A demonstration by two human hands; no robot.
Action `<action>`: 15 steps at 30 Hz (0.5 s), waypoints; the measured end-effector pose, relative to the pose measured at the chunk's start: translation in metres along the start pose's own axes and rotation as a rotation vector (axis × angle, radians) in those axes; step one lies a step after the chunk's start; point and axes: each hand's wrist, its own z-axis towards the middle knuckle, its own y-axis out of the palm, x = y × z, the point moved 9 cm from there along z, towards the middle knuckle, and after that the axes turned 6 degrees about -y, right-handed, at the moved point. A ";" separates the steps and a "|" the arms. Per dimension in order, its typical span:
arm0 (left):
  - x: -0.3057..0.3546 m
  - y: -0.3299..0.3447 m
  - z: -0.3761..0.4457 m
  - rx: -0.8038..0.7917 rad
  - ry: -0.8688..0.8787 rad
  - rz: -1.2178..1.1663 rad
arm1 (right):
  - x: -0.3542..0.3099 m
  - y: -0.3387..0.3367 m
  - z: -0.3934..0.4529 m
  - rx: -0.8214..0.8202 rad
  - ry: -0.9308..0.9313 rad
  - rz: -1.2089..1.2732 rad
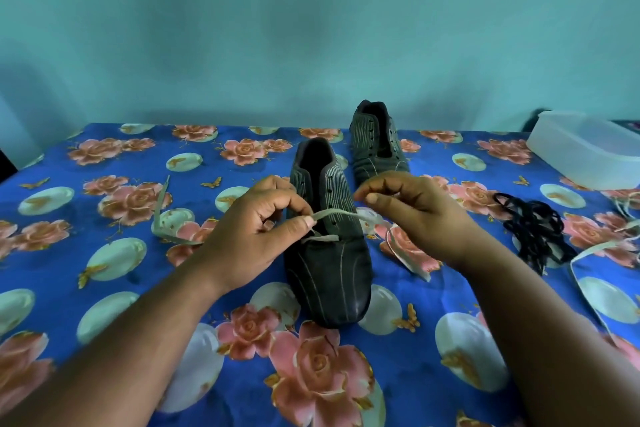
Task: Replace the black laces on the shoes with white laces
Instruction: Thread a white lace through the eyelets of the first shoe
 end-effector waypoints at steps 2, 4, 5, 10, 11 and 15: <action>0.001 0.003 -0.001 -0.020 -0.015 -0.008 | -0.005 0.012 0.001 -0.033 -0.024 0.010; 0.002 0.004 -0.002 -0.028 -0.023 0.003 | -0.014 0.024 0.002 -0.085 -0.079 -0.022; 0.003 0.003 -0.002 -0.025 -0.009 0.020 | -0.018 0.029 0.003 -0.102 -0.107 -0.062; 0.007 0.003 -0.001 -0.010 0.022 0.072 | -0.025 0.041 0.004 -0.140 -0.149 -0.104; 0.007 0.003 -0.001 -0.006 0.026 0.077 | -0.023 0.039 0.004 -0.137 -0.127 -0.069; -0.002 0.000 0.000 0.016 -0.018 0.018 | -0.009 0.025 0.000 -0.141 0.008 0.116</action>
